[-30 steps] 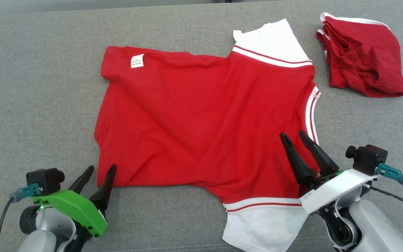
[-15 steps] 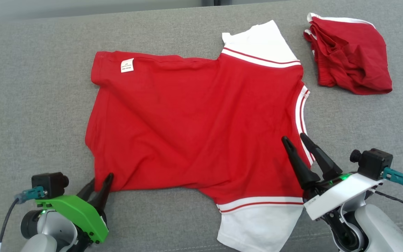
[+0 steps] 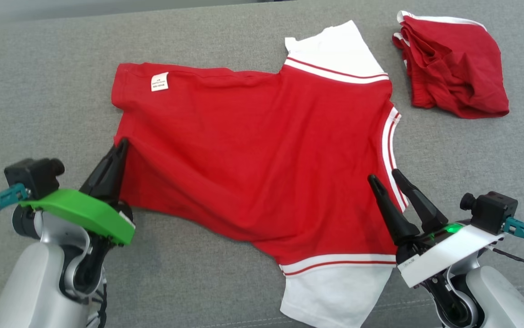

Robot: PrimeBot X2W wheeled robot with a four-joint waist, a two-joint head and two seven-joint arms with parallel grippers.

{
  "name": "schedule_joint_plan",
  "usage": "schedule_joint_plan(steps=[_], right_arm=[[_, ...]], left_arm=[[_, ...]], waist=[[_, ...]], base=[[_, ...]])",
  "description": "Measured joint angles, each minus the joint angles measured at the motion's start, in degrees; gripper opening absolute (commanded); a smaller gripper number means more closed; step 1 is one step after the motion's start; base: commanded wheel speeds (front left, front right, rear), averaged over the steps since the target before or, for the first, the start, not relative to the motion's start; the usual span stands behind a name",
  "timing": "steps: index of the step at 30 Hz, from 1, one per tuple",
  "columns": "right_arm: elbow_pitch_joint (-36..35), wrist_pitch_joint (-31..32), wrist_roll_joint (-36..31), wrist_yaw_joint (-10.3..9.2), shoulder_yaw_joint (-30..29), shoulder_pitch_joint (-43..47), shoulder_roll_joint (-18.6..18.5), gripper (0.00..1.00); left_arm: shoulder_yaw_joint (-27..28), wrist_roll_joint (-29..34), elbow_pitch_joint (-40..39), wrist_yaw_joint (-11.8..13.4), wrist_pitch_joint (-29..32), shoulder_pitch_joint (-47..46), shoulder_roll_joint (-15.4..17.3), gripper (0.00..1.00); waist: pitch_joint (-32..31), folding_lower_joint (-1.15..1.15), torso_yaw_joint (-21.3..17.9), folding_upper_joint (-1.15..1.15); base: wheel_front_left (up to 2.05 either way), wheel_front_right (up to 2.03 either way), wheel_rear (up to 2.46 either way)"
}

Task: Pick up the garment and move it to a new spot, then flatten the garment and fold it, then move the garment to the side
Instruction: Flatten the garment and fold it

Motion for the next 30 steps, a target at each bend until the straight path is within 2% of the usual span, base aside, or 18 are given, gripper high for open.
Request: schedule_joint_plan(steps=[3, 9, 12, 13, 22, 25, 30], right_arm=[[-0.65, 0.52, 0.0, 0.0, 0.27, -0.1, 0.02, 1.0], [-1.6, 1.02, 0.0, 0.0, 0.79, -0.35, 0.18, 1.0], [-1.7, 1.02, 0.0, -0.03, 0.46, -0.44, 0.19, 1.0], [-1.72, 1.0, 0.0, -0.1, 0.13, -0.44, 0.18, 1.0], [-1.75, 0.41, 0.02, -0.96, -1.93, -0.41, -0.05, 1.0], [-1.75, 0.4, 0.02, -1.09, -2.07, -0.41, -0.14, 1.0], [-1.7, 0.15, 0.03, -1.1, -2.09, -0.31, -0.35, 1.0]], left_arm=[[0.43, 0.0, 2.14, 0.55, -0.42, -2.91, -1.32, 0.0], [0.56, 1.3, 8.9, 2.11, -0.43, -6.02, -1.23, 0.0], [0.52, 2.53, 11.37, 2.59, -0.4, -7.47, -1.09, 0.6], [0.45, 2.76, 12.16, 2.59, -0.43, -7.91, -1.04, 1.0], [0.45, 3.11, 14.63, 2.43, -1.42, -9.82, -0.04, 1.0], [0.1, 3.2, 14.21, 1.26, -1.89, -9.81, 0.8, 1.0], [-3.79, 3.57, 14.3, -0.09, -0.02, -8.18, 1.36, 1.0]], waist=[[0.85, 0.0, -0.26, 0.0], [2.45, 0.0, -1.67, 0.0], [3.21, 0.0, -2.52, 0.0], [3.46, 0.0, -2.75, 0.0], [4.36, 0.0, -2.0, 0.0], [4.3, 0.0, -1.17, 0.0], [3.99, 0.0, 0.61, 0.0]], base=[[0.0, 0.0, 0.0], [0.0, 0.0, 0.0], [0.0, 0.0, 0.0], [0.0, 0.0, 0.0], [0.0, 0.0, 0.0], [0.0, 0.0, 0.0], [0.0, 0.0, 0.0]])
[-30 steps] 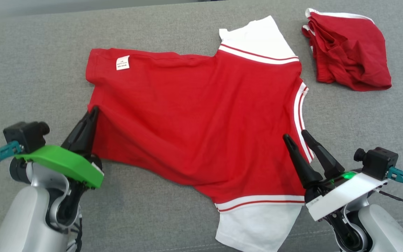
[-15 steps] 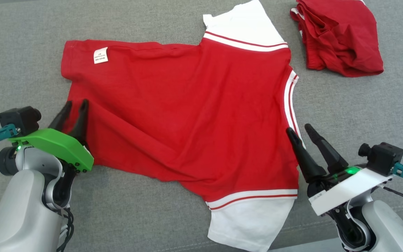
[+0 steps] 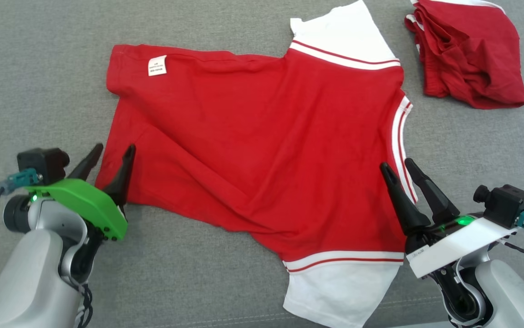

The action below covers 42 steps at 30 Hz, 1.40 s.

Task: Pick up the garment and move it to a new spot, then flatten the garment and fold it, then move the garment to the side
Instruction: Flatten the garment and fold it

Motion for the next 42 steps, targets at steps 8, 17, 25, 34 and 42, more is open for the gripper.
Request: schedule_joint_plan(steps=[8, 17, 25, 34, 42], right_arm=[[0.01, 0.1, 0.0, 0.01, 1.32, -0.02, 0.22, 1.0], [0.0, 0.27, 0.0, 0.01, 1.38, -0.06, 0.33, 1.0], [0.03, 0.25, 0.0, 0.0, 0.99, -0.05, 0.26, 1.0], [0.31, -0.01, 0.38, 0.0, 0.75, -0.01, 0.18, 1.0], [0.96, -0.29, 0.38, 0.0, 0.87, 0.09, -0.3, 1.0]], left_arm=[[0.18, -0.14, 2.4, 0.0, 0.73, 1.71, 1.0, 1.0], [-0.32, -0.66, 3.48, -0.49, 1.41, 1.7, 1.15, 1.0], [-1.18, -0.63, 3.13, -0.52, 1.3, 1.7, 1.31, 0.98], [-2.19, -0.34, 0.14, -1.03, -0.62, 3.0, 1.54, 0.44], [-3.79, 0.33, -0.2, -1.2, -0.62, 4.77, 2.18, 0.33]], waist=[[-0.47, 0.0, 0.8, 0.0], [-0.01, 0.0, -0.84, 0.0], [0.06, 0.0, -1.08, 0.0], [-0.33, 0.0, -0.59, 0.0], [-1.63, 0.0, 0.03, 0.0]], base=[[0.0, 0.0, 0.0], [0.0, 0.0, 0.0], [0.0, 0.0, 0.0], [0.0, 0.0, 0.0], [0.0, 0.0, 0.0]])
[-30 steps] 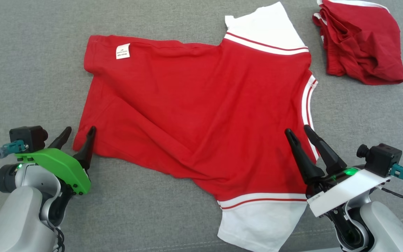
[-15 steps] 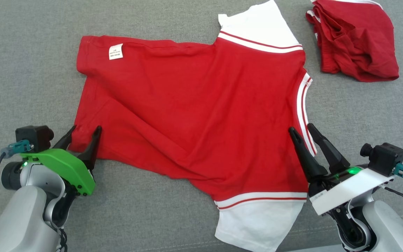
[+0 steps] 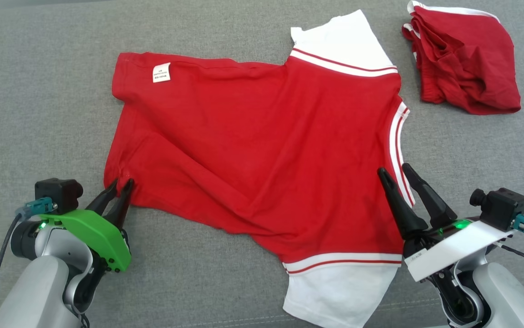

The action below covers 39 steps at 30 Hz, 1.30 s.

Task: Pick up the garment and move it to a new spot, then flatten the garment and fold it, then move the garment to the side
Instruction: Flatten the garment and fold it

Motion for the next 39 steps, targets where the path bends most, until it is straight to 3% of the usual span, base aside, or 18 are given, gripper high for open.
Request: schedule_joint_plan(steps=[2, 4, 12, 19, 26, 39], right_arm=[[0.12, 0.0, 0.0, 0.0, 0.24, 0.03, 0.0, 1.0], [0.19, 0.04, 0.01, 0.0, 0.57, 0.06, 0.0, 1.0], [0.85, 2.96, 0.13, 0.1, 4.01, 2.71, -2.05, 1.0], [0.01, 5.72, 1.77, 0.59, 6.35, 5.86, -5.04, 1.0], [-0.02, 9.06, 3.03, 0.62, 8.62, 8.85, -8.39, 1.0], [6.08, 10.12, 5.67, 1.1, 7.43, 7.45, -6.22, 1.0]], left_arm=[[-0.08, 0.01, 0.0, 0.0, 0.0, 0.06, 0.34, 0.2], [0.02, -0.01, -0.13, 0.0, -0.1, 0.22, 0.4, 0.0], [1.46, -1.65, -2.26, -0.01, -2.92, 0.4, -0.96, 0.0], [8.28, -4.77, -6.0, 0.12, -9.26, 0.49, -1.32, 0.0], [9.96, -4.83, -8.02, 0.85, -11.7, 0.94, -1.19, 0.0], [7.59, -4.82, -9.64, 0.85, -11.84, 1.53, -2.89, 0.0]], waist=[[-0.38, 0.0, 0.1, 0.0], [-0.73, 0.0, 0.12, 0.0], [-1.12, 0.0, -0.03, 0.0], [-1.02, 0.0, -1.04, 0.0], [-0.69, 0.0, -2.41, 0.0], [-0.46, 0.0, -1.35, 0.0]], base=[[0.0, 0.0, 0.0], [0.0, 0.0, 0.0], [0.0, 0.0, 0.0], [0.0, 0.0, 0.0], [0.0, 0.0, 0.0], [0.0, 0.0, 0.0]])
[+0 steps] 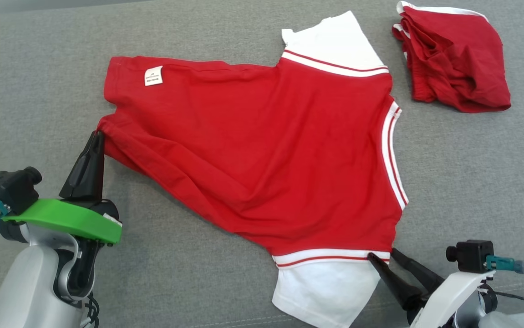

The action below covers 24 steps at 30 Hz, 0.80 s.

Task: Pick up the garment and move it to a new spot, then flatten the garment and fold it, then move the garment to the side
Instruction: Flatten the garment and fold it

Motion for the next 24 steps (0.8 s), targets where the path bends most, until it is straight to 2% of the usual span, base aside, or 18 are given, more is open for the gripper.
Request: schedule_joint_plan(steps=[3, 4, 5, 6, 7, 10, 11, 18, 24], right_arm=[[1.66, 0.01, 0.25, 0.09, -0.11, -1.72, 0.38, 1.0], [2.1, 0.02, 0.37, 0.09, -0.12, -2.28, 0.45, 0.93], [2.57, 0.04, 0.38, 0.09, -0.09, -2.83, 0.47, 0.81], [2.98, 0.04, 0.38, 0.09, -0.13, -3.25, 0.47, 0.77], [3.43, 0.04, 0.38, 0.09, -0.13, -3.7, 0.46, 0.5], [4.13, -0.09, -0.14, 0.08, -0.18, -5.14, 0.41, 0.2], [4.11, -0.34, -0.35, 0.08, -0.25, -5.75, 0.44, 0.0], [1.0, -4.6, -3.75, 0.07, -4.65, -14.68, -1.21, 0.0], [1.65, -2.7, -5.36, 0.07, -6.06, -23.23, -4.03, 0.0]], left_arm=[[-0.41, 0.0, -0.1, 0.0, 0.08, 0.27, -0.03, 0.0], [-0.68, 0.01, -0.13, 0.0, 0.08, 0.37, -0.09, 0.0], [-0.92, 0.03, -0.16, 0.0, 0.08, 0.41, -0.13, 0.0], [-1.1, 0.05, -0.21, 0.0, 0.09, 0.43, -0.21, 0.0], [-1.18, 0.05, -0.24, 0.0, 0.1, 0.45, -0.27, 0.0], [-1.26, 0.05, -0.34, 0.0, 0.21, 0.52, -0.4, 0.0], [-1.23, 0.05, -0.43, 0.0, 0.21, 0.57, -0.44, 0.0], [-0.67, -0.01, -1.83, 0.01, -0.88, 0.75, -1.49, 0.0], [0.51, -0.16, -2.57, 1.07, -1.6, 0.57, -2.7, 0.0]], waist=[[0.04, 0.0, 0.91, 0.0], [0.05, 0.0, 1.25, 0.0], [0.06, 0.0, 1.58, 0.0], [0.07, 0.0, 1.92, 0.0], [0.07, 0.0, 2.26, 0.0], [0.04, 0.0, 3.23, 0.0], [0.02, 0.0, 3.52, 0.0], [-0.2, 0.0, 4.17, 0.0], [0.17, 0.0, 4.21, 0.0]], base=[[0.0, 0.0, 0.0], [0.0, 0.0, 0.0], [0.0, 0.0, 0.0], [0.0, 0.0, 0.0], [0.0, 0.0, 0.0], [0.0, 0.0, 0.0], [0.0, 0.0, 0.0], [0.0, 0.0, 0.0], [0.0, 0.0, 0.0]])
